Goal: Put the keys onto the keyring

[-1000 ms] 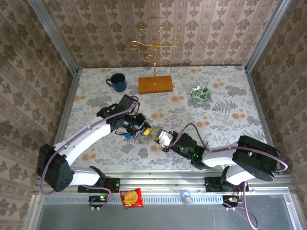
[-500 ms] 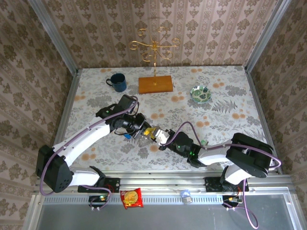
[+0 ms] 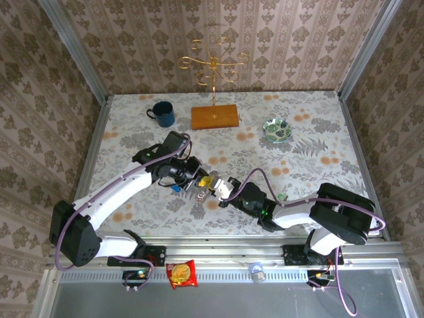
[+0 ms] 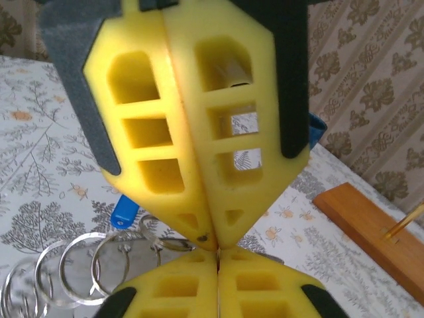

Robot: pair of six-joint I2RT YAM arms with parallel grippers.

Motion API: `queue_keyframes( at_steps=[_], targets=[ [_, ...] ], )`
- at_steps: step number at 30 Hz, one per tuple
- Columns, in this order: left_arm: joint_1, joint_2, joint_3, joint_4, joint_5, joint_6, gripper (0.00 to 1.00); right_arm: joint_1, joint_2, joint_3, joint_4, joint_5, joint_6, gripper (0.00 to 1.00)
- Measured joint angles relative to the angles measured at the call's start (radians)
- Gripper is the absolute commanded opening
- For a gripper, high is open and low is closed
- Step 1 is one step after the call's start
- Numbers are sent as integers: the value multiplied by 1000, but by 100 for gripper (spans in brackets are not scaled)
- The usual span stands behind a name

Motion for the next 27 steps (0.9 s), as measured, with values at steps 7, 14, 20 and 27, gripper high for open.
queue_keyframes(
  at_steps=[7,14,20,27],
  targets=[
    [11,-56,-49,59,-26,34,58,0,0,1,-12,0,13,0],
    [68,-146,-51,146,-164,409,61,-16,-66,11,-140,-29,29,0],
    [85,-352,-200,362,-283,1054,54,-63,-187,25,-335,-105,61,0],
    [100,-458,-381,483,-210,1703,49,-98,-298,61,-566,-187,69,0]
  ],
)
